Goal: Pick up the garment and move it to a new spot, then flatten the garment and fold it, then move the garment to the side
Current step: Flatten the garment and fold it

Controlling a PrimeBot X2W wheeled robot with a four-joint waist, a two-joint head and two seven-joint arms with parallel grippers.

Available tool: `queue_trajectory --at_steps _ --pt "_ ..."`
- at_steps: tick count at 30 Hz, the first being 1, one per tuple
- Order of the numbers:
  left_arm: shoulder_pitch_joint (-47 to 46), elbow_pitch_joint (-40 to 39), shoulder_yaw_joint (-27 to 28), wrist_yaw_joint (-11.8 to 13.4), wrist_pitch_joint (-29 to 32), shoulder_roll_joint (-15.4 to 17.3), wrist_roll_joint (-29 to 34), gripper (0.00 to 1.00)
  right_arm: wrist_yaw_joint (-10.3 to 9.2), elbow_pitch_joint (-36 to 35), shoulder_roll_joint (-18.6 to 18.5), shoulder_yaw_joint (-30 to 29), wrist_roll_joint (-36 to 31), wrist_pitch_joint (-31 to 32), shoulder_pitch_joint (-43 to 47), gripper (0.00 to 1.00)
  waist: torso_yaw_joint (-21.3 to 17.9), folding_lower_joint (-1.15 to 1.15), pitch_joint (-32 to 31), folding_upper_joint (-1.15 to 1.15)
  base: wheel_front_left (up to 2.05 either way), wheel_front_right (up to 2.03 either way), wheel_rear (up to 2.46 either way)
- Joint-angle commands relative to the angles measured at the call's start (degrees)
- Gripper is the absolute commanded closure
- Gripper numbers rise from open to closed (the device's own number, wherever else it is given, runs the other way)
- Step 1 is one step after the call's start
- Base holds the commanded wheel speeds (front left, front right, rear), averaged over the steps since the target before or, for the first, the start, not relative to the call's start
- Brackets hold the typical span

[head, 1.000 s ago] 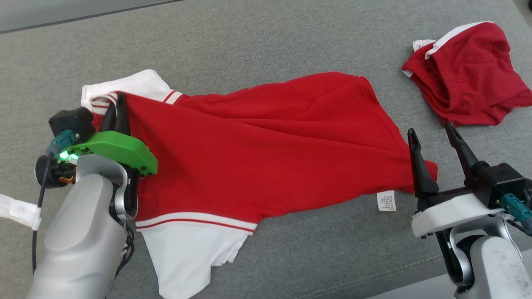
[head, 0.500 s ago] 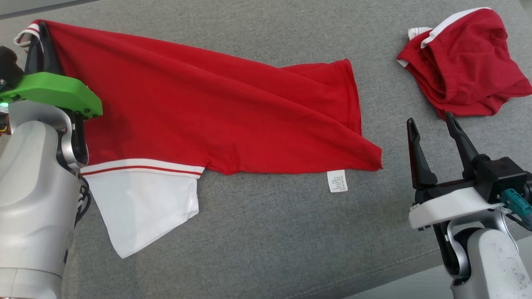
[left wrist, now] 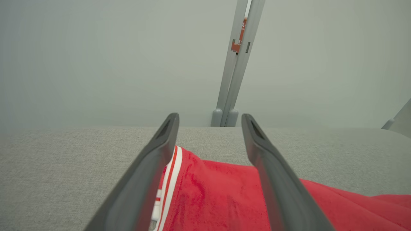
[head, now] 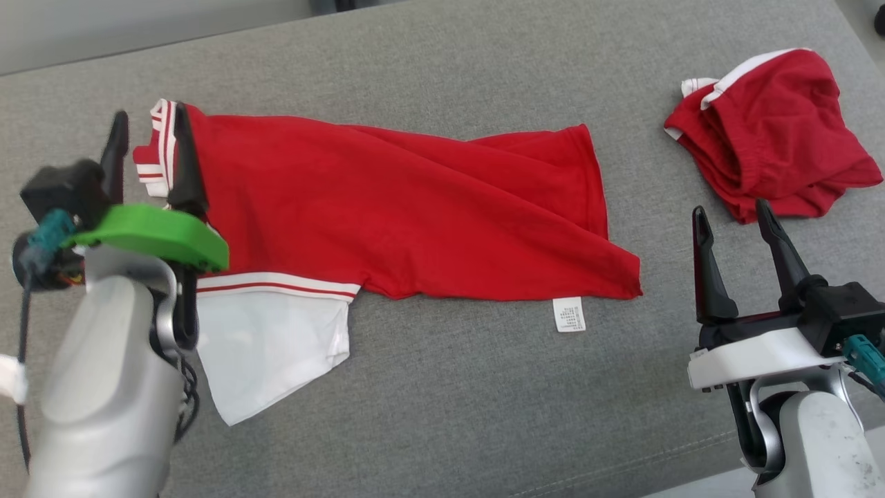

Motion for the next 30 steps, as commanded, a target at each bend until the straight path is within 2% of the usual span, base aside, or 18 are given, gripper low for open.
queue_trajectory --at_steps 1,9,17,23,30 --pt "4.13 -2.46 0.28 -0.22 -0.11 -0.51 1.09 0.00 -0.09 0.79 -0.03 0.12 0.25 -0.62 0.59 0.00 2.46 0.00 -3.31 0.00 0.00 0.00 0.00" --pt "22.09 -16.52 1.71 1.32 -0.07 -3.48 5.53 0.00 -0.09 5.76 -0.02 1.83 1.33 -2.70 1.18 0.00 5.68 0.00 -9.15 0.00 0.00 0.00 0.00" --pt "35.69 -23.73 3.50 2.74 -0.08 -7.12 7.78 0.00 -0.10 11.45 -0.03 4.65 2.65 -4.28 1.63 0.00 7.63 0.00 -13.56 0.00 0.00 0.00 0.00" --pt "40.43 -25.19 3.92 2.66 -0.08 -7.97 9.40 0.00 -0.09 14.34 -0.05 7.93 3.90 -4.82 2.73 0.00 8.26 0.00 -15.54 0.00 0.00 0.00 0.00" --pt "41.90 -25.72 4.21 2.39 -0.08 -8.93 9.89 0.00 -0.09 15.66 -0.05 8.49 4.91 -4.98 4.04 0.00 8.46 0.00 -16.34 0.00 0.00 0.00 0.00"
